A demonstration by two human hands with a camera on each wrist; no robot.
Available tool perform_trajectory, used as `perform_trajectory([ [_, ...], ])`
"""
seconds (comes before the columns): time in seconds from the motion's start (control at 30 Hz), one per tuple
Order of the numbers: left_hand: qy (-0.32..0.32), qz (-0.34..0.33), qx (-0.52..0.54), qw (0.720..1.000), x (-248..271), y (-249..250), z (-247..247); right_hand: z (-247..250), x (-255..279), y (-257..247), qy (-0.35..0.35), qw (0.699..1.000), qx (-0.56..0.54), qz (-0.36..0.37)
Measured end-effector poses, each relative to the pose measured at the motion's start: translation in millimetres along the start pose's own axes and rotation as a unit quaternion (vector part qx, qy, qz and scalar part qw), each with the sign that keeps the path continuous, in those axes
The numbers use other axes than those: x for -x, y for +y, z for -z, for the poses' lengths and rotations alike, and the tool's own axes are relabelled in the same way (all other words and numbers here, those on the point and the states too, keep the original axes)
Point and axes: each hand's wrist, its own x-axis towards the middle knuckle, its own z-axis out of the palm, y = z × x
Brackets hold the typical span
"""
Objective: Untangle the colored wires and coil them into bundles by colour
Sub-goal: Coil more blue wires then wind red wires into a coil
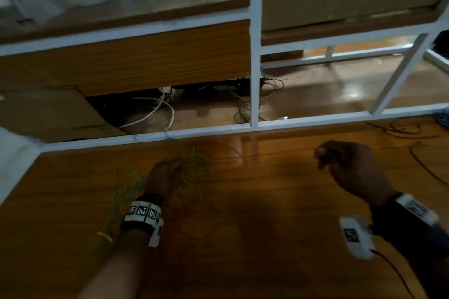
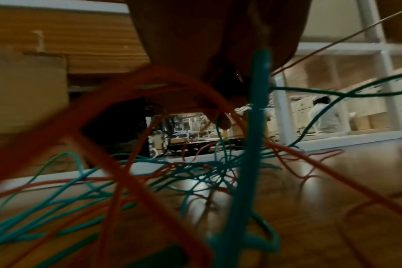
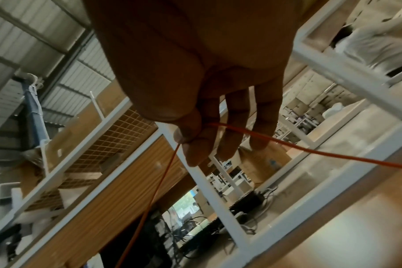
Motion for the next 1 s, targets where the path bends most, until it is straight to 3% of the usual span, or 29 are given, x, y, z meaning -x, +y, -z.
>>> perform_trajectory([
  [0.07,0.023,0.025,-0.002,0.999,-2,-4,6,-3,11,11,-0.01,1.0,0.023,-0.017],
  [0.13,0.012,0.036,0.002,0.999,0,3,8,-10,18,14,-0.101,0.99,0.044,-0.087],
  [0.2,0.005,-0.01,-0.005,1.0,7,19,6,-26,23,8,-0.228,0.948,0.178,-0.136],
  [0.23,0.0,-0.039,-0.012,0.999,11,28,3,-38,24,1,-0.257,0.922,0.26,-0.126],
  [0.27,-0.013,-0.056,-0.021,0.998,15,39,1,-48,23,-14,-0.248,0.918,0.294,-0.098],
  [0.37,-0.029,-0.086,-0.035,0.995,21,55,-9,-89,5,-68,-0.232,0.95,0.206,0.044],
  [0.53,-0.009,-0.131,-0.045,0.99,24,62,-5,-160,-34,-132,-0.321,0.941,0.08,0.078],
  [0.6,0.022,-0.135,-0.042,0.99,24,57,-2,-166,-41,-139,-0.301,0.947,0.055,0.093],
  [0.73,0.083,0.031,-0.002,0.996,23,11,2,-124,-52,-134,-0.211,0.965,0.009,0.153],
  [0.83,0.149,0.085,0.056,0.984,26,-13,19,-75,-59,-114,-0.152,0.977,-0.029,0.145],
  [1.0,0.126,0.123,0.001,0.984,16,-16,32,-35,-60,-79,-0.119,0.989,-0.001,0.088],
])
